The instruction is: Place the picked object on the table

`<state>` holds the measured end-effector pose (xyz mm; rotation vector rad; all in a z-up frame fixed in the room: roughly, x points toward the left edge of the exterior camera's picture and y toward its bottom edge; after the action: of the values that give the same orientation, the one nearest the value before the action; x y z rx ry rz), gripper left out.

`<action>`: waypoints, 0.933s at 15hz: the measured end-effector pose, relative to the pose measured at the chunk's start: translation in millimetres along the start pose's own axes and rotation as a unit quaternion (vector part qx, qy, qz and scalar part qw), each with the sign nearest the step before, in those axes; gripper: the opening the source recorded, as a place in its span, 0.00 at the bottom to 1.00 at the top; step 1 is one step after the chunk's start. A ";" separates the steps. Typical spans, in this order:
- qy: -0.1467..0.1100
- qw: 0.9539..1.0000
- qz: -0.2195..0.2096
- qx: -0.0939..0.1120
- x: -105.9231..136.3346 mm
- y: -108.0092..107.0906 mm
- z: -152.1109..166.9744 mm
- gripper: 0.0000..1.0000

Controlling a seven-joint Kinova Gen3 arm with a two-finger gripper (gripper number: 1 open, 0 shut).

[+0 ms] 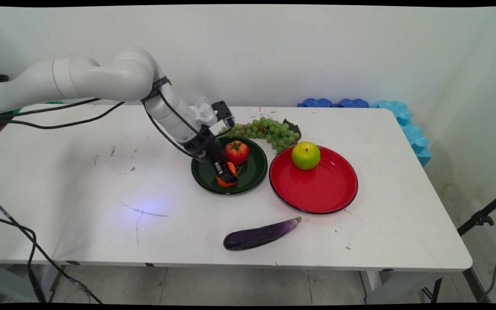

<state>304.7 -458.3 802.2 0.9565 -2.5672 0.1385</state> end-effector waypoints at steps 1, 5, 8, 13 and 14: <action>0.001 1.000 0.002 0.000 1.2 1.1 -1.4 0.00; 0.011 1.000 0.009 0.003 9.2 9.2 -18.1 0.00; 0.027 0.999 0.017 0.003 21.3 22.3 -38.9 0.00; 0.048 0.998 0.030 -0.014 36.7 53.4 -61.3 0.00; 0.050 0.998 0.032 -0.017 38.2 59.8 -63.6 0.00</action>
<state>260.6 -421.6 878.3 0.8327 -2.5007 0.1552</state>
